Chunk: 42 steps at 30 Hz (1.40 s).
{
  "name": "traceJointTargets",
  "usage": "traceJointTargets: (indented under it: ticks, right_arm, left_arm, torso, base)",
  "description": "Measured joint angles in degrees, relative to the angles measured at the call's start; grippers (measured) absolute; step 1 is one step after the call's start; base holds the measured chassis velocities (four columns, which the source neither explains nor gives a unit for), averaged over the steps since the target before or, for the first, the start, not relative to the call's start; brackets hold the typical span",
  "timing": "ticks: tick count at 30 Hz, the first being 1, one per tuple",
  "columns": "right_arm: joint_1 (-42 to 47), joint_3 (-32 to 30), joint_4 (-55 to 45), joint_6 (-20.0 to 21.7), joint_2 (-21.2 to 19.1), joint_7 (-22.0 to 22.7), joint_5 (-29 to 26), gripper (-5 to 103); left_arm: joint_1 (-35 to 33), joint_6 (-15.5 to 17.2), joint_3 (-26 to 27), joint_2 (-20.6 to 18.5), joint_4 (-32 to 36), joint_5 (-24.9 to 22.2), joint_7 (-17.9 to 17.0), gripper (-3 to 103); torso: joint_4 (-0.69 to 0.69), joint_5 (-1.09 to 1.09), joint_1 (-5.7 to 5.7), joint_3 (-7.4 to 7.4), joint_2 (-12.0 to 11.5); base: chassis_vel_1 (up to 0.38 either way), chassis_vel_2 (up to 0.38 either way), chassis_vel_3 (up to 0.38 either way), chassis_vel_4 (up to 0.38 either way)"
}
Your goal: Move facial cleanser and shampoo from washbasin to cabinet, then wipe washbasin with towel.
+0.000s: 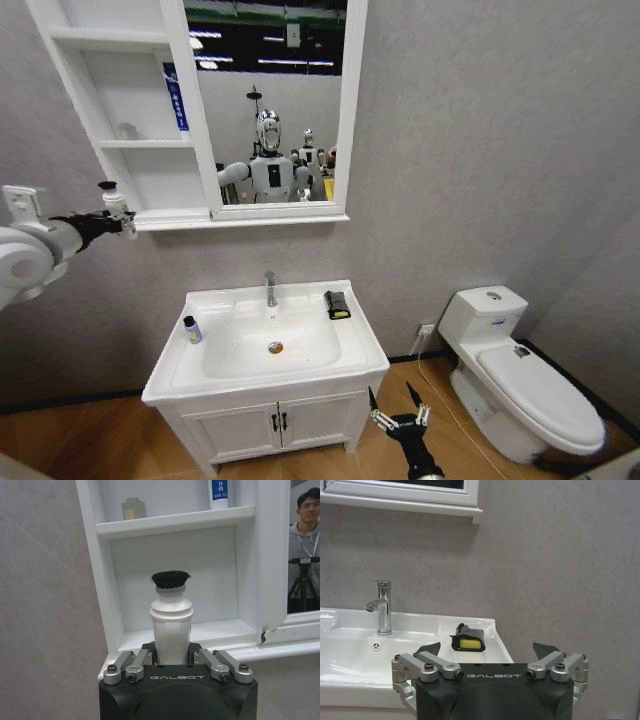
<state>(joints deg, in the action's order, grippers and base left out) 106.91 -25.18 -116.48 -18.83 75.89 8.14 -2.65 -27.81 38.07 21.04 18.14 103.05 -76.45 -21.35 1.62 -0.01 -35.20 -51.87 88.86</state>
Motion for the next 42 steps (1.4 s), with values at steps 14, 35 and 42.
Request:
traceJointTargets:
  ticks: [14,35,42]
  right_arm:
    - [-0.7,-0.7,1.1,-0.2,0.2,-0.1,-0.4,100]
    - [-3.2,-2.7,2.6,1.3,-0.5,1.1,-3.4,100]
    - [-4.4,-2.9,2.8,2.1,-1.3,1.7,-4.4,100]
  left_arm:
    - [22.4,1.0,-18.9,10.8,-13.5,4.5,-0.8,31]
    - [35.2,0.4,-25.9,20.0,-32.2,17.3,4.3,31]
    - [36.3,1.6,-26.7,21.7,-35.3,17.7,4.1,31]
  torso:
    - [0.03,0.02,0.0,0.0,0.0]
    - [0.01,0.01,0.0,0.0,0.0]
    - [0.0,0.01,0.0,0.0,0.0]
  base:
    - [0.0,0.0,0.0,0.0]
    - [0.0,0.0,0.0,0.0]
    - [0.0,0.0,0.0,0.0]
